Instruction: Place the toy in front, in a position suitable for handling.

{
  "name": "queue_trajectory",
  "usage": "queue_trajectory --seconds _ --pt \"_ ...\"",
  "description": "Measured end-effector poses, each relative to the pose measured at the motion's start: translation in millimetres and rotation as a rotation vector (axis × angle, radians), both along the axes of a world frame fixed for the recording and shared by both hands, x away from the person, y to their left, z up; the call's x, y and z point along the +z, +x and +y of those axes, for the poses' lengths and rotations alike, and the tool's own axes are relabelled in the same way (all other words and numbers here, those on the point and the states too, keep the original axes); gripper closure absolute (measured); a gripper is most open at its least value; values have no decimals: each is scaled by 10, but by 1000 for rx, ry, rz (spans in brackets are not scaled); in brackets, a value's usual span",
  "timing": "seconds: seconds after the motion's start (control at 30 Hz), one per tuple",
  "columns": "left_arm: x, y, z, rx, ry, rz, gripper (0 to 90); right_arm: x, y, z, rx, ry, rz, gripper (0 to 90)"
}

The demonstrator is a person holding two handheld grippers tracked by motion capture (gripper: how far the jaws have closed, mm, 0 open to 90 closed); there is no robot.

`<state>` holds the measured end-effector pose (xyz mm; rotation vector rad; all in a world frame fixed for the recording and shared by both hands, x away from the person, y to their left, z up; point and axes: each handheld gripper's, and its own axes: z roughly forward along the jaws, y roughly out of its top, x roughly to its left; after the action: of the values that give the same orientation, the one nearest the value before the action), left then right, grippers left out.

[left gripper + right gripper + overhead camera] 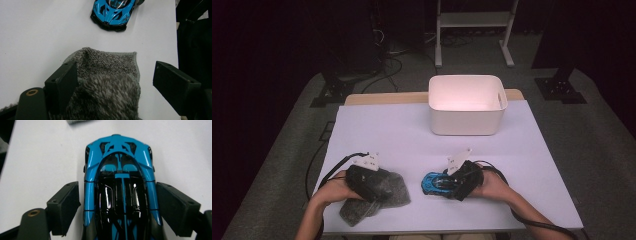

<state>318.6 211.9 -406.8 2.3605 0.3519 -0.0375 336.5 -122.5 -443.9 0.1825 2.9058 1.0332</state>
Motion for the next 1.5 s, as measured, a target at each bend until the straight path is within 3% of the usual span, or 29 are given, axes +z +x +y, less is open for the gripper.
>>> queue_trajectory --seconds 0.1,0.2,0.33,0.43,0.57,0.9,1.03,1.23,1.5 --pt "-11 0 6 -2 2 4 191 -51 -20 37 -4 -36 -25 197" --pt "-22 -2 7 -2 0 5 190 -45 -7 20 -20 -21 -18 246" --pt "-19 -6 2 -5 -3 5 190 -34 -4 12 -17 -27 -16 250" --pt "-11 -4 2 -8 -2 4 190 3 19 -29 -8 6 25 271" --pt "-15 1 -2 -7 -3 5 190 0 -39 -26 17 -29 12 272" --pt "-41 -21 1 -3 -9 -4 185 -7 -122 -116 35 -17 26 270" --pt "-42 -33 8 8 -24 -15 180 -21 -117 -130 26 0 40 260" --pt "-57 -42 26 15 -8 -24 169 48 -64 -198 1 77 112 224" --pt "-82 -37 32 45 -10 -49 141 187 55 -301 -28 89 111 210"
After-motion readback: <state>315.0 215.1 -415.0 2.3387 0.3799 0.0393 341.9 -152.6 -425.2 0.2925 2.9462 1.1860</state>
